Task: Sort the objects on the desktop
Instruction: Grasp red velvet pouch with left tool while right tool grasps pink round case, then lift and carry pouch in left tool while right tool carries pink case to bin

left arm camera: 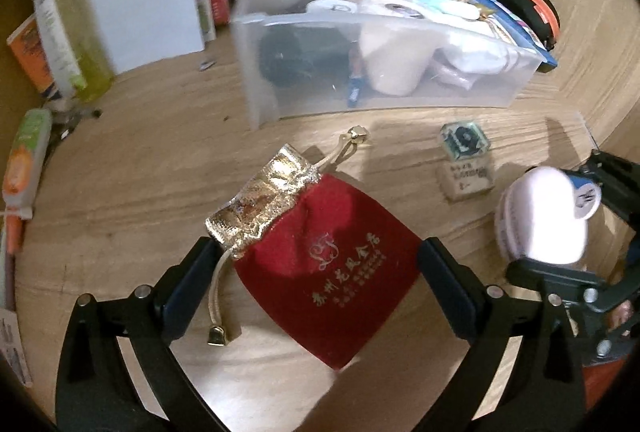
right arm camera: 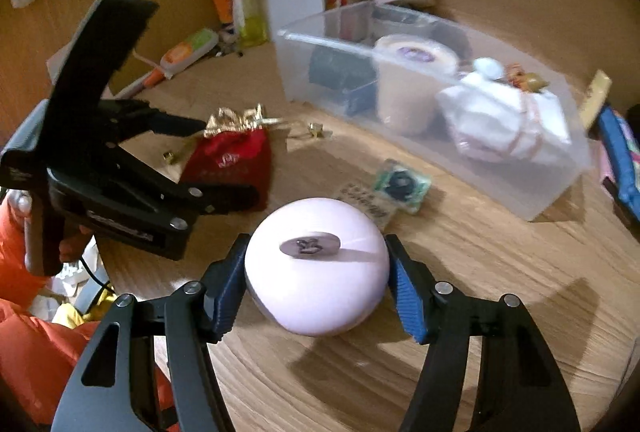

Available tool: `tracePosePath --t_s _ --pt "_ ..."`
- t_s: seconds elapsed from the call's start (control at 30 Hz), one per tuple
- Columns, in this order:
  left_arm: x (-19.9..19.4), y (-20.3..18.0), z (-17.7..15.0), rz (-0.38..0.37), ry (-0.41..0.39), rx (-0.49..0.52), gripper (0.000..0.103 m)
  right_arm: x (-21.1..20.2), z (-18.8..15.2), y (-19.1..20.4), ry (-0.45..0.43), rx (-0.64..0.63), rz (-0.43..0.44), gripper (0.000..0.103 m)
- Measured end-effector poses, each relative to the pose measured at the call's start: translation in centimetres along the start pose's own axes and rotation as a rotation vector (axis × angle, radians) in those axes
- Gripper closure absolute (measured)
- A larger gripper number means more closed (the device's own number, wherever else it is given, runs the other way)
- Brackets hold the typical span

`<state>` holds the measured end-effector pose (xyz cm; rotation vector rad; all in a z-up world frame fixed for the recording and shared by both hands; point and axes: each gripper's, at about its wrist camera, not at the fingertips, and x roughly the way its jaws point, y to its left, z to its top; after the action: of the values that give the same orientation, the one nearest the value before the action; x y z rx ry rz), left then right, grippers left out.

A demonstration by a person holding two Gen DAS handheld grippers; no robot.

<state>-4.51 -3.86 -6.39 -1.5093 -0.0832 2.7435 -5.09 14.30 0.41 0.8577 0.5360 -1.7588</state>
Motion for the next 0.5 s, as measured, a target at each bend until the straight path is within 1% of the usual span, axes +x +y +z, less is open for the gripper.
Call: tracePosePath --t_s 0.03,0.07,0.1,0.13,0.17,0.2,0.23,0.27,0.33,0.37,0.43,0.5 --pt "0.2 -0.3 0.3 0.002 -0.002 0.009 0.003 -0.3 0.0 -0.2 -0.007 0.005 -0.006 0.042" --pt "0.3 -0.3 0.5 -0.004 -0.004 0.014 0.005 -0.6 0.1 -0.4 -0.015 0.011 -0.013 0.042" --pt "0.3 -0.6 0.6 -0.010 -0.013 0.017 0.010 -0.9 0.1 -0.7 -0.022 0.019 -0.019 0.042" --pt "0.2 -1.0 0.7 -0.002 -0.030 0.032 0.025 -1.1 0.1 -1.0 -0.026 0.027 -0.024 0.042" --pt "0.1 -1.4 0.7 0.005 -0.033 0.060 0.038 -1.3 0.0 -1.3 -0.032 0.036 -0.030 0.042" --pt "0.0 -1.6 0.9 -0.019 -0.040 0.075 0.047 -1.5 0.0 -1.5 -0.036 0.043 -0.034 0.042" --pt "-0.3 -1.9 0.8 -0.026 -0.044 0.090 0.066 -1.7 0.0 -1.8 -0.042 0.052 -0.036 0.042" --pt "-0.4 -2.0 0.8 -0.036 -0.043 0.097 0.081 -2.0 0.0 -2.3 -0.047 0.063 -0.036 0.042" --pt "-0.5 -2.0 0.9 -0.048 -0.045 0.095 0.091 -2.5 0.0 -2.9 -0.062 0.080 -0.044 0.042" --pt "-0.5 -1.8 0.8 -0.054 -0.049 0.086 0.094 -2.9 0.1 -3.2 -0.073 0.088 -0.054 0.042" --pt "-0.7 -1.5 0.7 -0.060 -0.054 0.073 0.095 -3.4 0.4 -3.7 -0.092 0.102 -0.063 0.042" --pt "-1.2 -1.3 0.6 -0.041 -0.080 0.059 0.095 -3.8 0.7 -4.0 -0.107 0.110 -0.070 0.042"
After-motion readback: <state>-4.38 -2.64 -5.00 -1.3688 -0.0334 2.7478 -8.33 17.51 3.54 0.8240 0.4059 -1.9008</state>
